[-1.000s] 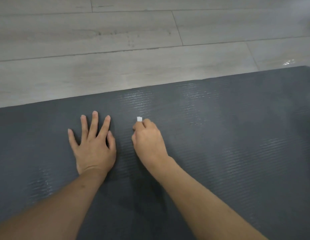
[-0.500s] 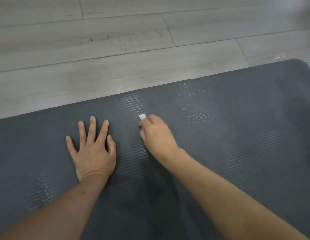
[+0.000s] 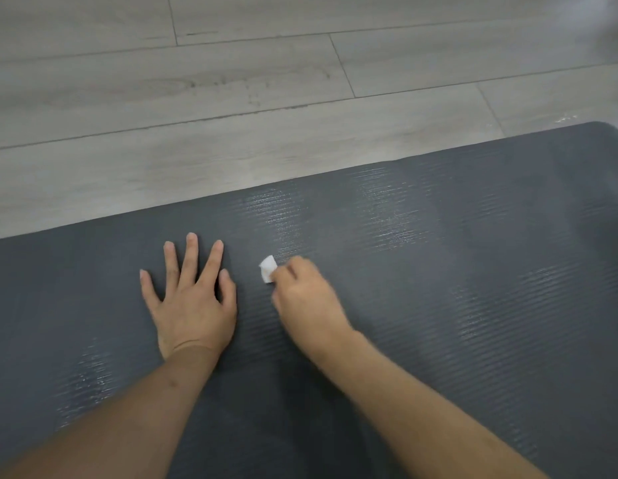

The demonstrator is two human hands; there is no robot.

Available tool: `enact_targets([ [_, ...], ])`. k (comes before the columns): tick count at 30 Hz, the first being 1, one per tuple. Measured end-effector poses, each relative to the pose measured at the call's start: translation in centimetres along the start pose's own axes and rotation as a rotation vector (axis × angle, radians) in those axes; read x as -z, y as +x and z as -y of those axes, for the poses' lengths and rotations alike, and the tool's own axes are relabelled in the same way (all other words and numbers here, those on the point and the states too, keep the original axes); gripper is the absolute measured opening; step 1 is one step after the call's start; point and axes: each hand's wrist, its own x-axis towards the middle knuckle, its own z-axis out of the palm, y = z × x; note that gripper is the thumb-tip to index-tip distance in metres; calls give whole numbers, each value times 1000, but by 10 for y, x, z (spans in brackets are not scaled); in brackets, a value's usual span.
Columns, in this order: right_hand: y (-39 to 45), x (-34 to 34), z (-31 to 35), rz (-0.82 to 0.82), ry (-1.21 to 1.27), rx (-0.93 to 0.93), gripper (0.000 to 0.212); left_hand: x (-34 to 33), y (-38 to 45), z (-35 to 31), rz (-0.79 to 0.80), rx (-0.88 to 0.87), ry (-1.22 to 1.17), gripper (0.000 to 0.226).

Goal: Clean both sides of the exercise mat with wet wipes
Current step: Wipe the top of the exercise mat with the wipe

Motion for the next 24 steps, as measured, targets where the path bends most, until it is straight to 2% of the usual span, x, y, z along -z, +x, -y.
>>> enact_targets([
  [1, -1, 11, -33, -54, -65, -26, 14, 0, 0, -1, -1, -3, -1, 52],
  [3, -1, 51, -101, -172, -173, -265, 4, 0, 0, -1, 2, -10, 3, 52],
  [5, -6, 79, -145, -229, -199, -548, 14, 0, 0, -1, 5, -17, 15, 53],
  [6, -8, 78, -144, -270, -199, -622, 16, 0, 0, -1, 10, -19, 17, 53],
  [8, -6, 51, -97, -268, -188, -611, 17, 1, 0, -1, 11, -24, 9, 53],
  [11, -19, -4, -2, -91, -38, -276, 21, 0, 0, 1, 11, -30, 7, 52],
  [13, -29, -5, 3, -37, 3, -55, 20, 0, 0, 1, 14, -33, 7, 52],
  [14, -30, 7, -20, -54, -6, -39, 17, 1, 0, 1, 15, -32, 12, 52],
  [15, -28, 25, -48, -75, -40, -97, 13, 2, 0, 1, 17, -30, 15, 52],
  [17, -26, 65, -114, -161, -176, -353, 2, 2, 0, 1, 18, -28, 18, 53],
  [19, -31, 92, -159, -234, -231, -561, 6, 1, -1, -1, 14, -26, 18, 52],
  [20, -32, 91, -161, -277, -241, -612, 8, 1, -1, -1, 14, -26, 17, 52],
  [22, -26, 64, -121, -293, -214, -622, 16, 1, -1, 1, 13, -27, 6, 52],
  [24, -23, 26, -50, -207, -60, -492, 19, 0, -1, 1, 0, -42, 3, 53],
])
